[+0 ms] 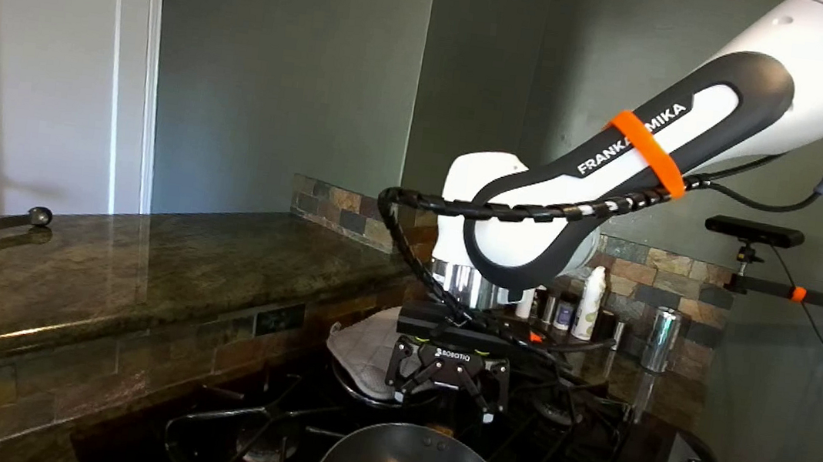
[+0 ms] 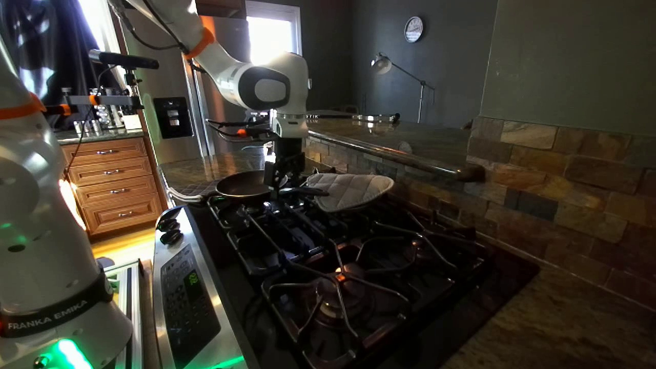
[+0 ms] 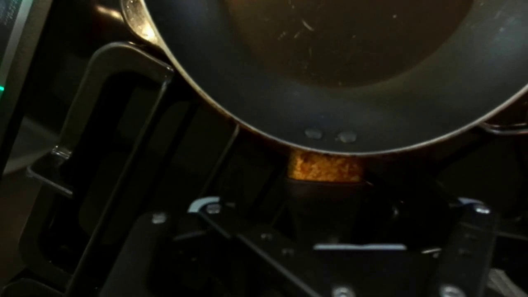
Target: Move the pan to the left then put the glass lid on the pan.
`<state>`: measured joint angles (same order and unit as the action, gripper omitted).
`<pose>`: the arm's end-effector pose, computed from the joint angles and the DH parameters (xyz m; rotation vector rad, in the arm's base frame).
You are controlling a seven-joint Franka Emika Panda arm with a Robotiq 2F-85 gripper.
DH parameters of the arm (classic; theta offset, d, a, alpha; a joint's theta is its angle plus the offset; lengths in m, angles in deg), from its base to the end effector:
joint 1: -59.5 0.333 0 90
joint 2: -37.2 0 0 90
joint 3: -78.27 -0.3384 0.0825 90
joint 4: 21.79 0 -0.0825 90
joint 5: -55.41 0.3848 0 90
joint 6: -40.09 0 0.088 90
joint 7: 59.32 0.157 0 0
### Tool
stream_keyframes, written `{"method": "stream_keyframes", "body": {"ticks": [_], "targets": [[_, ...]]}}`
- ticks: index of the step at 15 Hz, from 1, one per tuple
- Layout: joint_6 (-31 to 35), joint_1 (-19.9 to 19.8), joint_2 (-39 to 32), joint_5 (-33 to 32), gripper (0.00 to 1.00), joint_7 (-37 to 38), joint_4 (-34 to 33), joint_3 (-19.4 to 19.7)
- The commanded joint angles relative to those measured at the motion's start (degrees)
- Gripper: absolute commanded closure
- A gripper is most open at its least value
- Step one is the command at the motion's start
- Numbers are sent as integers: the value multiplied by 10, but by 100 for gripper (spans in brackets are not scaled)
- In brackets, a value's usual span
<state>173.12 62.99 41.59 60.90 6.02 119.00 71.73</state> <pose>0.4524 0.0848 0.2930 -2.7196 1.5453 0.1298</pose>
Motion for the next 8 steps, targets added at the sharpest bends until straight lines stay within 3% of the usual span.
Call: {"method": "stream_keyframes", "body": {"ticks": [1,5,8], "targets": [[-25,-4,37,-17,0,0,-1,7],[-47,-12,67,-27,0,-32,-16,12],[-45,-24,73,-83,0,-115,-36,19]]}}
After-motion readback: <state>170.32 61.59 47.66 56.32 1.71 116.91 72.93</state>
